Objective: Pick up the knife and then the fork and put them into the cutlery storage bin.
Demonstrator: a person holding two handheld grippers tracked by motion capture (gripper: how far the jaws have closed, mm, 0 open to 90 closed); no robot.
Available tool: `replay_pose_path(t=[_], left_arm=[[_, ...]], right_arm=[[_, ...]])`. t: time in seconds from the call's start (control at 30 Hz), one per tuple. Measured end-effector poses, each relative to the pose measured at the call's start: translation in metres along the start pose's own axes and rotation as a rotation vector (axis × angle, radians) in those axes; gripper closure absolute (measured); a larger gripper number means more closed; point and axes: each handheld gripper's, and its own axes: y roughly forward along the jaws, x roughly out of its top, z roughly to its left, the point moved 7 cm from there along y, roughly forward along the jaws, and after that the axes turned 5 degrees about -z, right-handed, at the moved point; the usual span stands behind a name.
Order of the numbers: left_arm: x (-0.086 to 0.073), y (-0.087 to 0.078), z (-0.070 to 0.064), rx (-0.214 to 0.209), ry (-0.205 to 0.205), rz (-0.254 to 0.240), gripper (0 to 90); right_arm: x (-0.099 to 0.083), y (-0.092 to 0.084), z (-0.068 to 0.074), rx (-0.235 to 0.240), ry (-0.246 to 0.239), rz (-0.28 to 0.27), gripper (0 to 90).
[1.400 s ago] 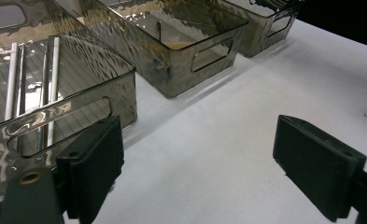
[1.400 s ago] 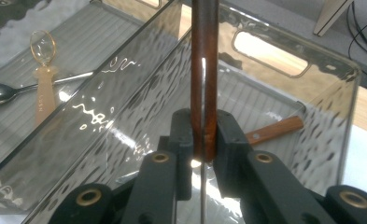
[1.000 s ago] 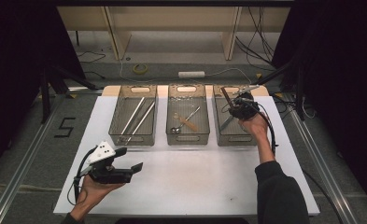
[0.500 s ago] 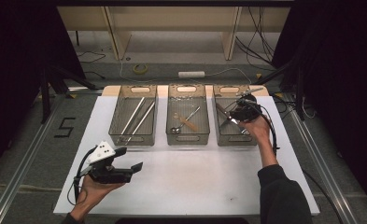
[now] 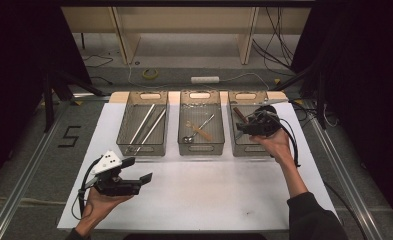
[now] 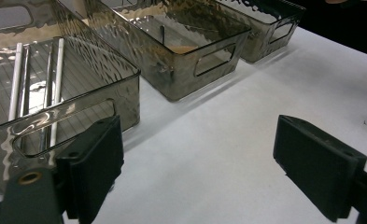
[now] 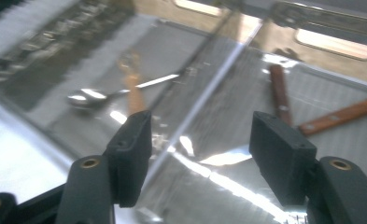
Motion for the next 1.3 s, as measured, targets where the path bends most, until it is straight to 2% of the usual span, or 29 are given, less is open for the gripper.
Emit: replay_pose_path(t=[0.17, 0.4, 0.67, 0.97, 1.3], left_arm=[[0.000, 0.000, 0.000, -0.004, -0.004, 0.000, 15.7], [0.001, 0.000, 0.000, -0.008, -0.013, -0.009, 15.6], [0.001, 0.000, 0.000, -0.009, -0.018, -0.009, 15.6], [0.001, 0.000, -0.001, -0.014, -0.023, -0.012, 15.6], [0.002, -0.002, -0.001, -0.026, -0.041, -0.024, 15.6]], right_arm=[[-0.003, -0.014, 0.022, 0.062, 0.004, -0.052, 35.3], [-0.011, -0.027, 0.044, 0.099, -0.012, -0.092, 31.8], [-0.027, -0.039, 0.063, 0.135, -0.030, -0.126, 29.4], [-0.044, -0.050, 0.079, 0.175, -0.034, -0.172, 28.9], [-0.060, -0.066, 0.088, 0.211, -0.028, -0.221, 28.1]])
